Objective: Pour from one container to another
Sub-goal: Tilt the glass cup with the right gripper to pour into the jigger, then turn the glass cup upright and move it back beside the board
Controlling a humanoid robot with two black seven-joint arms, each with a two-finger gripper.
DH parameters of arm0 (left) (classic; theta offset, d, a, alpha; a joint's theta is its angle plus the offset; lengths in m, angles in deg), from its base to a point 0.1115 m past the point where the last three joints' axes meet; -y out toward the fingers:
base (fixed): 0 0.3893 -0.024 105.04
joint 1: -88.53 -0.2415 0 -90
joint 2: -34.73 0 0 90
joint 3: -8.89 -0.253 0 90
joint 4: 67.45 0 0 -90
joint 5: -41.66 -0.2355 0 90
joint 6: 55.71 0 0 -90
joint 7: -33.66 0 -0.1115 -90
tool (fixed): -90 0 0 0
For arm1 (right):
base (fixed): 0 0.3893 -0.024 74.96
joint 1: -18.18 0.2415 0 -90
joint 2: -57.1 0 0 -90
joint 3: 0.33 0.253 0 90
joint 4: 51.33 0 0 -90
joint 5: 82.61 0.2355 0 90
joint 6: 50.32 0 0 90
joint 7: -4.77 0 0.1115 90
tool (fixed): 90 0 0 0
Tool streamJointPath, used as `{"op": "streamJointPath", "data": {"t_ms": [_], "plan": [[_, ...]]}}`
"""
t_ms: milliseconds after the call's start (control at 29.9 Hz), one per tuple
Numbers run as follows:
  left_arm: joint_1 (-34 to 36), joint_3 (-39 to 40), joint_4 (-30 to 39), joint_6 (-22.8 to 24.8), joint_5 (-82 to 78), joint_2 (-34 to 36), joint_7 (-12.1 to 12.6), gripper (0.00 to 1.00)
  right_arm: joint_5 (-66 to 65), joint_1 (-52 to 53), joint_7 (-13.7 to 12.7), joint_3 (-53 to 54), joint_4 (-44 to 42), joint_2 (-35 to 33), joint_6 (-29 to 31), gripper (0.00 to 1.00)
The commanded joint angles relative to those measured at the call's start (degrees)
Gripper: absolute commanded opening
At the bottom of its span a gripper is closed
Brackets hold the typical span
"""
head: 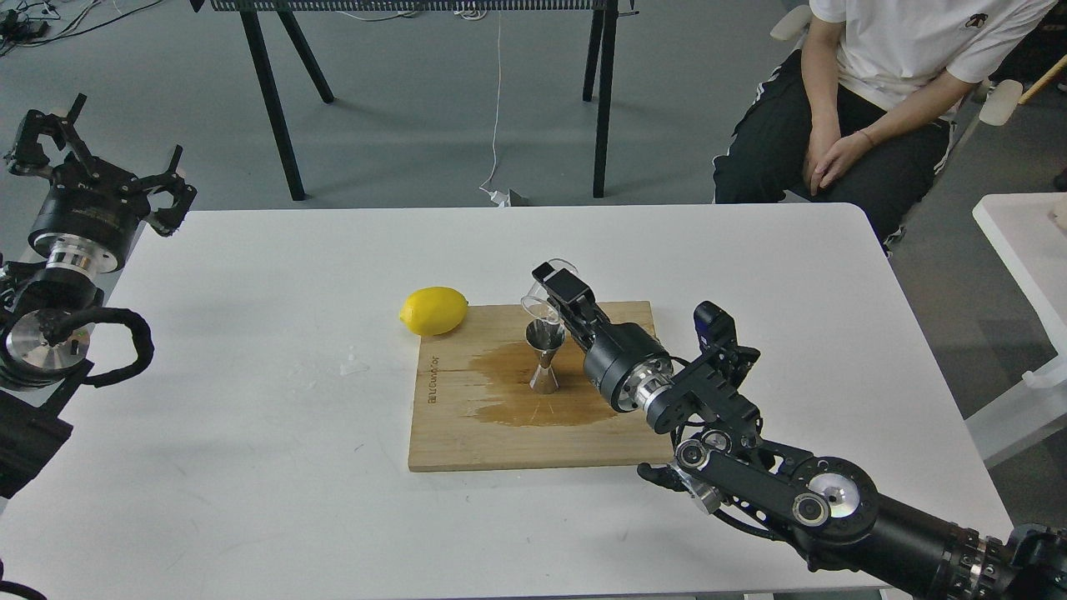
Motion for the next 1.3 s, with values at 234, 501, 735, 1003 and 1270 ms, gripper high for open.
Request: {"op": "streamJointPath", "data": {"t_ms": [234,501,735,1003,1270], "plan": [[-0.02,0.13,0.00,-0.01,0.15,-0.15,0.00,1.00,-3.71,1.41,0.04,-3.93,-0.65,-2.19,-0.44,0.18],[-0.11,0.13,0.00,-0.01,0.15,-0.33,-0.09,1.00,-5.29,1.41,1.35,-3.93,-0.82,-2.54,-1.23,0.18],[-0.02,0.13,0.00,-0.01,0.06,-0.16,0.00,1.00,-5.29,1.32,1.35,-4.02,-1.52,-2.37,-1.23,0.18],[-0.11,0.13,-0.44,-0.01,0.15,-0.24,0.00,1.00,-2.41,0.80,1.27,-2.61,-1.09,-2.63,-1.32,0.18],[-0.02,0.22,-0.52,-0.01,0.06,0.02,0.00,1.00,12.53,0.01,0.56,3.62,1.54,-3.50,0.96,0.18]]}}
